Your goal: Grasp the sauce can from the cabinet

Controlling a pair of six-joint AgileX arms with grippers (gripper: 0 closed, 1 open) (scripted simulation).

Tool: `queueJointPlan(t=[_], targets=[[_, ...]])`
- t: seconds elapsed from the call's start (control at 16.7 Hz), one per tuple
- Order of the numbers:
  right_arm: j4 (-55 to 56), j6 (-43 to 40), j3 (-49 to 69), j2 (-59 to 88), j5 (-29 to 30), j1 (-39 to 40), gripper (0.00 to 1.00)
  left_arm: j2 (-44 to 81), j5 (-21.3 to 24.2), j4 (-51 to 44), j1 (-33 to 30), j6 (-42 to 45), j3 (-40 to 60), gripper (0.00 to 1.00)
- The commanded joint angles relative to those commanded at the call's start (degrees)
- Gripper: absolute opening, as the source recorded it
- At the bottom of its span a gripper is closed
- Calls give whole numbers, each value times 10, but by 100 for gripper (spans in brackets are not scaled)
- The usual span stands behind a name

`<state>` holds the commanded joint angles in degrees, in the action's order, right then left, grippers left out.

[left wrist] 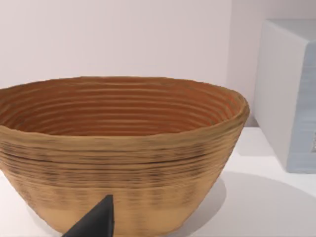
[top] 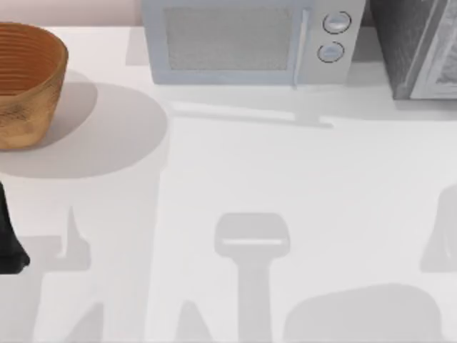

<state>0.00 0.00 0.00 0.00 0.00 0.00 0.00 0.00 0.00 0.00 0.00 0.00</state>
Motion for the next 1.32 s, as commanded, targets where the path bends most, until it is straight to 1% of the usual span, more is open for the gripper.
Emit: queueJointPlan(t=[0.24, 0.48, 0.72, 1.14, 1.32], targets=[[15, 1, 2, 20, -8, 1, 0, 0, 0, 0, 0, 0, 0, 100], [116, 2, 19, 129, -59, -6, 0, 0, 0, 0, 0, 0, 0, 100], [290, 4, 52, 328, -139, -16, 0, 0, 0, 0, 0, 0, 0, 100], [657, 6, 133, 766, -301, -31, 0, 0, 0, 0, 0, 0, 0, 100], [793, 6, 162, 930, -365, -36, 0, 0, 0, 0, 0, 0, 0, 100]])
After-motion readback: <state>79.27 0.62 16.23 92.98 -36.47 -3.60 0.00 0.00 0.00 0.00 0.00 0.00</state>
